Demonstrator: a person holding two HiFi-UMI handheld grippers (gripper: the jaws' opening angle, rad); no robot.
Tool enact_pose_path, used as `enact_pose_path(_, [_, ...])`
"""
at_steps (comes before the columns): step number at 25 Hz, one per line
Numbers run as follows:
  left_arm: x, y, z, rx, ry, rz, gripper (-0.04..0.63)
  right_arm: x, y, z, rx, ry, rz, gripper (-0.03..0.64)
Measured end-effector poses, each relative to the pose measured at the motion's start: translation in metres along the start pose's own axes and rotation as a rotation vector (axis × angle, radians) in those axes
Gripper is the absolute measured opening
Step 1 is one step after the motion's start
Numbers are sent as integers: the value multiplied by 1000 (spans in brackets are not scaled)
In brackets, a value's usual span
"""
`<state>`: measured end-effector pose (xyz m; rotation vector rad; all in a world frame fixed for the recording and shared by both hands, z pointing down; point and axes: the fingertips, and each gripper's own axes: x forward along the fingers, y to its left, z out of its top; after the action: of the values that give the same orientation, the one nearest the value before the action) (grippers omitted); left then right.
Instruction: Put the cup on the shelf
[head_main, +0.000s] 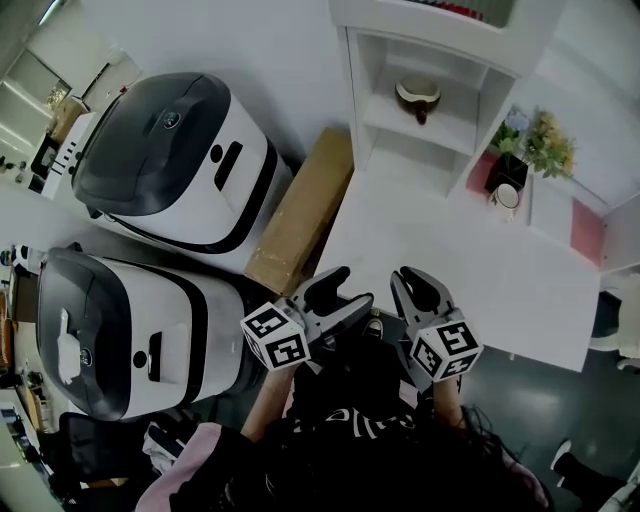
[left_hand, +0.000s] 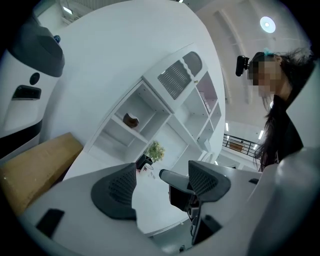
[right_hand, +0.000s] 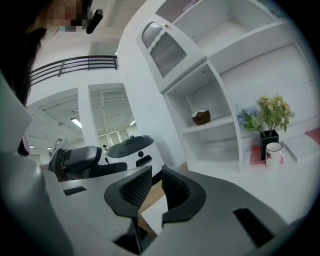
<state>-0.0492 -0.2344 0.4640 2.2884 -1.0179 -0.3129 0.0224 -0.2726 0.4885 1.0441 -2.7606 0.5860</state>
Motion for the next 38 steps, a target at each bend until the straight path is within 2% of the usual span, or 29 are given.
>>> enact_pose_path(3, [-17,-6,2,0,-11,22,334,-3,12,-6,-4,3,9,81])
enact_pose_path(8, [-57,-23,-5,24,-17,6,318,-17,47,-10,-7,-29,8,75])
enact_pose_path(16, [-169,-58,-43,38,-10,-16,259,-61,157,-43,-6,-62,3,75])
enact_pose_path(22, [-240,-80,-76,5,-14,-7,229,-103,231,-79,4,-61,6,75])
enact_pose_path(30, [-275,-124,-97,26,-26,-91,184,-144,288,-104,-16,-40,9,75])
enact_pose_path(38, [-278,-151,-105,50,-35,-129,135,-174,301,-101,-49,-54,-6,75])
